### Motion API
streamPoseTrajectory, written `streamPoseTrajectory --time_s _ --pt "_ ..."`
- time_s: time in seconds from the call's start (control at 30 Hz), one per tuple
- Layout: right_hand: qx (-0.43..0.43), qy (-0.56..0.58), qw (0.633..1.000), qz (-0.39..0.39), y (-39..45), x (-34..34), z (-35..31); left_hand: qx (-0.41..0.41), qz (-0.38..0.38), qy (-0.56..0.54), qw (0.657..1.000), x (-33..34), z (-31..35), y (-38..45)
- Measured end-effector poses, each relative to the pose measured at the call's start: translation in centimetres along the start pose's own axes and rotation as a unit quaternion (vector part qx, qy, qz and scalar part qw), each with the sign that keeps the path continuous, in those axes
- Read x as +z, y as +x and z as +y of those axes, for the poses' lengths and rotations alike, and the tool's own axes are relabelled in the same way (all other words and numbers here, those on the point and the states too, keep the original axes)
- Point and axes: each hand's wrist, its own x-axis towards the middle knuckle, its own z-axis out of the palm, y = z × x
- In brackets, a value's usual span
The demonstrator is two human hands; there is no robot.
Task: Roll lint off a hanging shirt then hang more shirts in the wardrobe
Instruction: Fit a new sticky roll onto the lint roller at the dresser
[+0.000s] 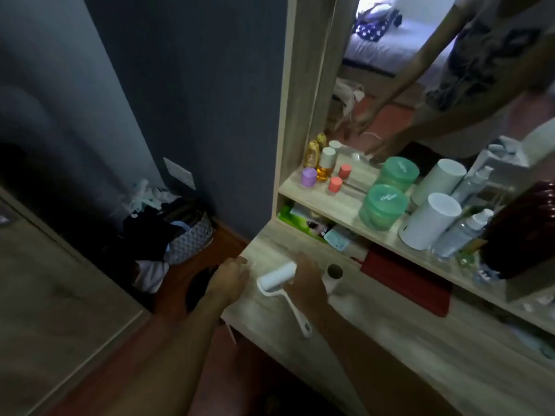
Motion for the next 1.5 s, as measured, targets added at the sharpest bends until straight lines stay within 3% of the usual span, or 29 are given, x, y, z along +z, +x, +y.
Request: streamPoseTrajectory --time_s 0.1,0.2,0.47,0.7,0.83,1.0,1.17,1.27,1.5 --pt "0.071 -0.022 0.997 0.014 0.2 2.1 1.9 -0.046 -0.022 -0.049 0.997 2.2 0.4 0.7" --pt "0.079 -0.054 0.995 -0.009 -0.4 4.4 3.3 -0.088 -0.045 -0.069 0.993 4.1 0.6 0.9" --pt "0.091 0.045 0.993 -0.067 0.9 5.4 4.9 -0.116 -0.021 -0.126 0.985 6.0 1.4 1.3" --pt "0.127 0.214 0.965 -0.083 1.2 4.6 4.2 -0.117 0.028 -0.295 0.948 5.2 2.8 1.4" --pt "0.092 0.259 0.957 -0.093 1.4 3.6 3.5 -0.076 0.047 -0.311 0.946 3.3 4.0 1.9" --pt "0.056 0.314 0.948 0.003 1.5 2.0 2.0 -0.035 0.061 -0.309 0.949 0.7 3.9 3.5" --pt "-0.08 0.135 0.987 0.046 2.8 -0.5 0.0 0.013 0.005 -0.28 0.96 -1.2 4.6 4.0" --pt "-0.137 0.065 0.988 0.029 4.5 -1.1 -0.2 0.044 -0.026 -0.262 0.964 -1.3 5.4 3.8" --pt "-0.126 0.128 0.981 -0.07 6.0 -1.8 0.8 0.013 -0.039 -0.255 0.966 -2.1 5.6 3.7"
